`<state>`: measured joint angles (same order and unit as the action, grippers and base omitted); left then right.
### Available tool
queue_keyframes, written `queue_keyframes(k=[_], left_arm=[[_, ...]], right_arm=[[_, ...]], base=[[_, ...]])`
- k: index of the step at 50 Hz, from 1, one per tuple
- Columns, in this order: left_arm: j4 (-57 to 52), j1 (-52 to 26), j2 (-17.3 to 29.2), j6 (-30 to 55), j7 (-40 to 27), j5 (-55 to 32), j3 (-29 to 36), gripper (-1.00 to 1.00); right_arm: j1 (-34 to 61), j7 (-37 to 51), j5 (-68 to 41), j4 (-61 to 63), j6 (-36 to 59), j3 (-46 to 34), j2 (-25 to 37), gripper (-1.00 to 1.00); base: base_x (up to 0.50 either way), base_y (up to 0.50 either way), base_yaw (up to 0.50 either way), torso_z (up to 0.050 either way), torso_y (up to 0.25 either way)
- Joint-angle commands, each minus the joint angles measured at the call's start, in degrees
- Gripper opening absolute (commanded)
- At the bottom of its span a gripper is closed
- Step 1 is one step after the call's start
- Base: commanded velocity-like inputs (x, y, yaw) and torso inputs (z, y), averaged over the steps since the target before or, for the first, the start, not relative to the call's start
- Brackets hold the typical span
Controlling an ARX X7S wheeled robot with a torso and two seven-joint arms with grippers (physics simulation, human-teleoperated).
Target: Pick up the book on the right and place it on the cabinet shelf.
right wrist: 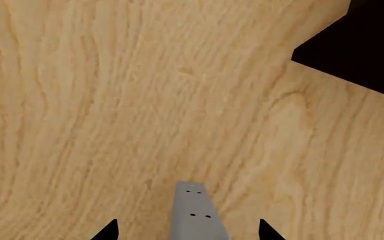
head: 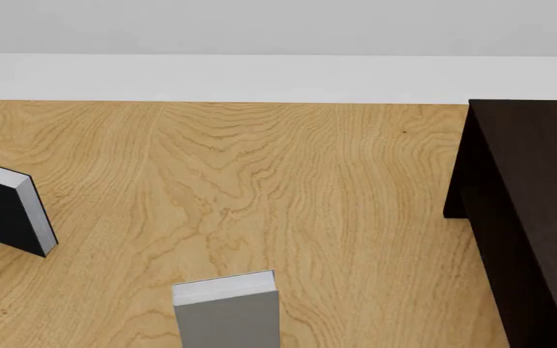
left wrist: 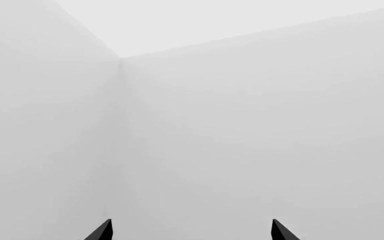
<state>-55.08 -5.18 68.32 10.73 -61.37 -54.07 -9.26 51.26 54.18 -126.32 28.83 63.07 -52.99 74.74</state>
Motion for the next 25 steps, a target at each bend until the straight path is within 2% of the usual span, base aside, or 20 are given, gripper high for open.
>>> queue_keyframes(k=[1,17,18,25], left_arm=[[0.1,-0.2,-0.1,0.1,0.0,0.1,0.3,1.0],[0.1,0.0,-0.3,0.1,0.1,0.2,0.3,1.0],[0.2,-0.1,-0.3,0.1,0.1,0.2,0.3,1.0],[0.0,0.4,-0.3,0.1,0.1,0.2,-0.2,1.0]], right_arm=[[-1.7,-1.7,2.1,0.0,-0.5,-0.3,0.5,1.0],[-3.5,-3.3,3.8,0.6,-1.3,-0.7,1.2,1.0],[-3.4,-3.2,3.8,0.6,-1.3,-0.7,1.2,-1.0],[-3.3,-2.8,3.6,1.2,-1.2,-0.6,1.3,-1.0]], base=[[0.0,0.0,0.0,0.0,0.0],[0.0,0.0,0.0,0.0,0.0],[0.0,0.0,0.0,0.0,0.0],[0.0,0.0,0.0,0.0,0.0]])
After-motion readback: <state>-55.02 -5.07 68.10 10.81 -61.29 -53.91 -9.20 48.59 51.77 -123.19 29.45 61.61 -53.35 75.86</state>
